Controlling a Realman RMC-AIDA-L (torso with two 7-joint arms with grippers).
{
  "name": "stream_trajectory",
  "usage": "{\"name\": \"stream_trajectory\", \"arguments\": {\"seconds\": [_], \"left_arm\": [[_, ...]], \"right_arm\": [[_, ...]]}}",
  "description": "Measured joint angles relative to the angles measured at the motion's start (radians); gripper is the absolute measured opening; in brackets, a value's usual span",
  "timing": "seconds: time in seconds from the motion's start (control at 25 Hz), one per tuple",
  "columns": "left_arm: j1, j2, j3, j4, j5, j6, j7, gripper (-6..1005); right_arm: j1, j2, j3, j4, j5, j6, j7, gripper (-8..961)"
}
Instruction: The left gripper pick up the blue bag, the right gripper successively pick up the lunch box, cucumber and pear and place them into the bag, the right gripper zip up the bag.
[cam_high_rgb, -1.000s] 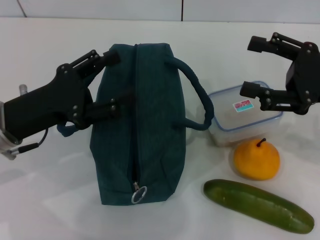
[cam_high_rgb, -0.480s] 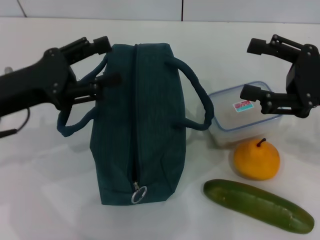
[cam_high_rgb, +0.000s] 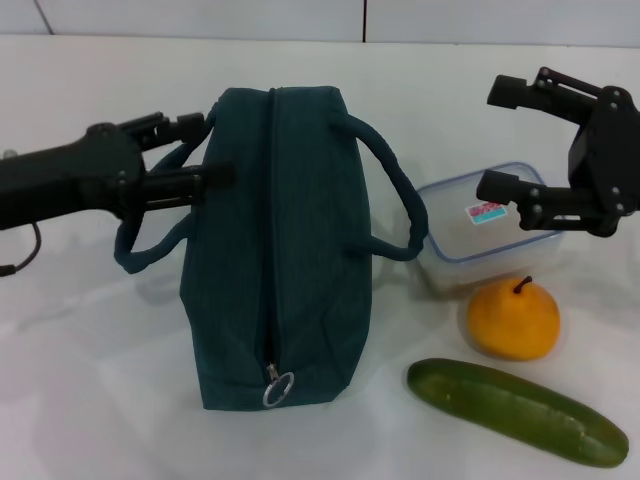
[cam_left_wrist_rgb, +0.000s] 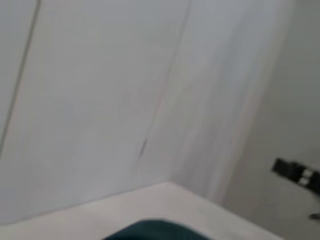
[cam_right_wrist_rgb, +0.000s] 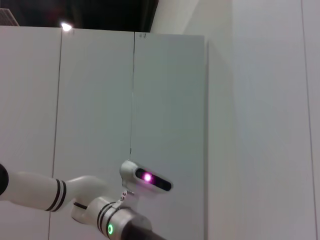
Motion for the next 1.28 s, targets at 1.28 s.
{"name": "stream_trajectory", "arguments": {"seconds": [1.28], "left_arm": [[-0.043, -0.008, -0.005, -0.090, 0.064, -0.096, 0.002, 695]], "right_arm": [[-0.008, 0.000, -0.014, 0.039, 0.002, 0.028, -0.002, 870]]}}
